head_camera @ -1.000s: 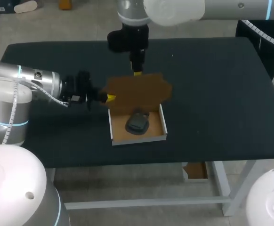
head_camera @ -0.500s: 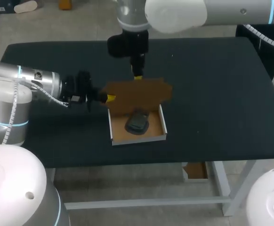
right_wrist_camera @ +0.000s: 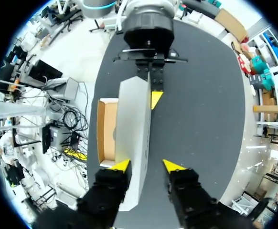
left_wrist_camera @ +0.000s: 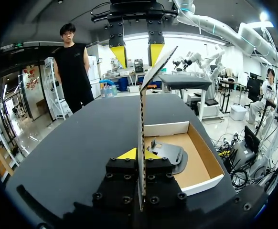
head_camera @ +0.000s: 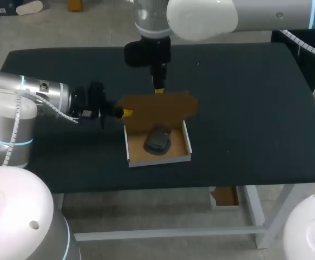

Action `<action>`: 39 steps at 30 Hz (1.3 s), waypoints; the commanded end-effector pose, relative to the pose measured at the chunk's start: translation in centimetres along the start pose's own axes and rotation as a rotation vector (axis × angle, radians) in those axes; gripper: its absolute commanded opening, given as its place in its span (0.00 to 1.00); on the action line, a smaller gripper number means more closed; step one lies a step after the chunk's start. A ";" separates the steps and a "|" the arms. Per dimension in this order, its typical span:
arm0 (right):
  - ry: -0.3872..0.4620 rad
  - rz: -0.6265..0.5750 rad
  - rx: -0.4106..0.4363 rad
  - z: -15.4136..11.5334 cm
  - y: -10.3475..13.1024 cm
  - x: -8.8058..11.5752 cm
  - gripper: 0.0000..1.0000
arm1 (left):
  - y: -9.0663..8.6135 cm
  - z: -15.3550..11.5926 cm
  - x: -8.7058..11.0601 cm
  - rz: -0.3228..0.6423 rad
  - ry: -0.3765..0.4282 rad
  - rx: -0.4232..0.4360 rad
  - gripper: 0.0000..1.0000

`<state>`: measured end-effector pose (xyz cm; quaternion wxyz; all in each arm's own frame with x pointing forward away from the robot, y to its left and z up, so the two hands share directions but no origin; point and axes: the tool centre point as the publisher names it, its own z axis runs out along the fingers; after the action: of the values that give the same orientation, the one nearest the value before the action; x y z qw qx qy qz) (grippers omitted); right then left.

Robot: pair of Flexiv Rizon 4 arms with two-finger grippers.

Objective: Assemble the packaging by folding the flat box into shape, placing the metal phone stand inside, and closing the box properly

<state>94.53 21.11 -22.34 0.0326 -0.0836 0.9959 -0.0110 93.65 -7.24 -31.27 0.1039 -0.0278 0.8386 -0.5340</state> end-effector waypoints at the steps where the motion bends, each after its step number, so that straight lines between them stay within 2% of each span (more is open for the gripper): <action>1: -0.004 0.002 0.000 -0.1 -0.1 0.2 0.43 | -0.1 0.0 -0.1 0.000 -0.002 0.003 0.00; 16: -0.012 0.023 0.029 0.5 0.1 0.4 0.47 | -0.1 0.0 -0.1 0.000 -0.002 0.003 0.00; 31: -0.012 0.032 0.015 0.8 0.2 0.4 0.47 | -0.1 0.0 -0.1 0.000 -0.002 0.003 0.00; 39: -0.038 0.042 -0.001 0.0 0.0 0.4 0.48 | -0.1 0.0 -0.1 0.000 -0.002 0.003 0.00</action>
<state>94.53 21.26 -22.35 0.0480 -0.0628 0.9968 -0.0116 93.66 -7.23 -31.26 0.1045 -0.0279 0.8383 -0.5343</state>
